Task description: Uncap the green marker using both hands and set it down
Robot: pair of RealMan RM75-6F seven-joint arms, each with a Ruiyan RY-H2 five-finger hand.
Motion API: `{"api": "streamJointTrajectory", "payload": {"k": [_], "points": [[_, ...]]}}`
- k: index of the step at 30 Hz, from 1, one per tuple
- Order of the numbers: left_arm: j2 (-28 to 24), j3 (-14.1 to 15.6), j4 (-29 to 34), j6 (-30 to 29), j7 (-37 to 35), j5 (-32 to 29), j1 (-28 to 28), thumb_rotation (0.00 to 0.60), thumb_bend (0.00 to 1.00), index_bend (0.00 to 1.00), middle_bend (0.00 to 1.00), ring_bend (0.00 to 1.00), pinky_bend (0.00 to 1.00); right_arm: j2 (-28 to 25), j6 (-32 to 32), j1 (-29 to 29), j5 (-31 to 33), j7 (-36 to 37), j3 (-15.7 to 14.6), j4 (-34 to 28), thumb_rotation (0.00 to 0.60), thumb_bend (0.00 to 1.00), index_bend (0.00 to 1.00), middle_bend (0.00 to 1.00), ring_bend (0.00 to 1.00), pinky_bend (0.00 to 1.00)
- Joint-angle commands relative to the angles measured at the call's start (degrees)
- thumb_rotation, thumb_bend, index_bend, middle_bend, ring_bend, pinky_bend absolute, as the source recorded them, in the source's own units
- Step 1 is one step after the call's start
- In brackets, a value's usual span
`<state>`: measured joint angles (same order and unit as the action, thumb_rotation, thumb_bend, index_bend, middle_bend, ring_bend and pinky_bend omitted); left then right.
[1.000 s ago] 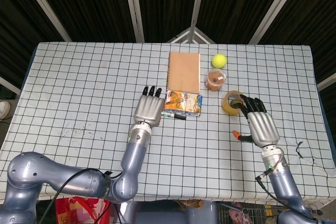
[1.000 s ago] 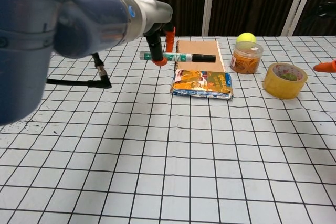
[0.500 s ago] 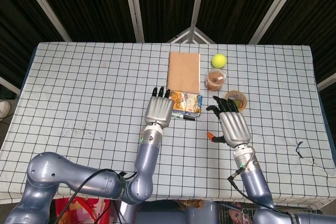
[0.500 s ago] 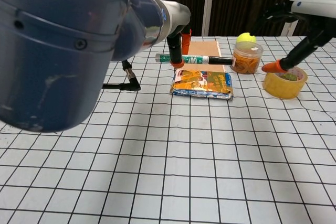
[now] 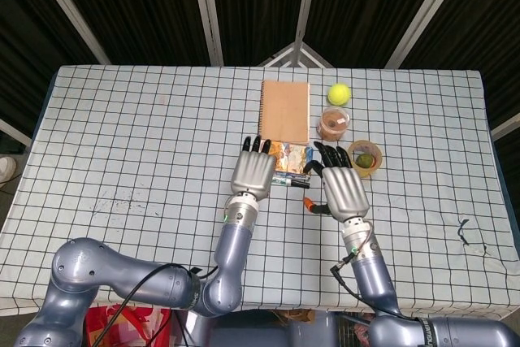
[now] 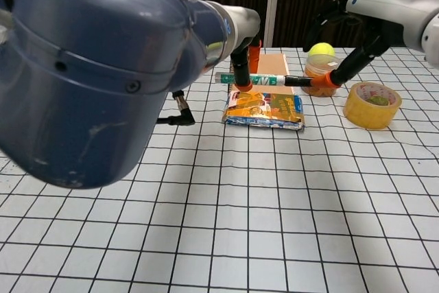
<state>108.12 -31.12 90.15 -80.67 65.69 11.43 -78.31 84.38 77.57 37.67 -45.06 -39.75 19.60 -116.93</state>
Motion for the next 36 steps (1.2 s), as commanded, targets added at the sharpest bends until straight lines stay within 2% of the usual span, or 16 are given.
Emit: {"api": "streamJointTrajectory", "payload": {"k": [1,10,36], "points": [[0.04,-0.03,-0.03,-0.07,-0.09,0.12,-0.02,0.600,0.53,0.55,0.09,0.00,0.00,0.76,0.47,0.74,1.15,-0.76,0.15,0.77,0.600,0.26,0.42,0.08,0.08,0.04],[-0.33,0.10,0.54,-0.34,-0.26,0.26,0.49,0.600,0.53,0.55,0.09,0.00,0.00,1.34,1.04,1.38,2.54,-0.85,-0.77,2.58,0.600,0.26,0.48,0.08,0.08,0.04],[-0.13,0.25,1.07,0.56,-1.23,0.97,0.74,0.600,0.53,0.55,0.09,0.00,0.00,2.90,1.26,3.38,4.46,-0.46,-1.03,5.52,0.600,0.26,0.54,0.08,0.08,0.04]]}}
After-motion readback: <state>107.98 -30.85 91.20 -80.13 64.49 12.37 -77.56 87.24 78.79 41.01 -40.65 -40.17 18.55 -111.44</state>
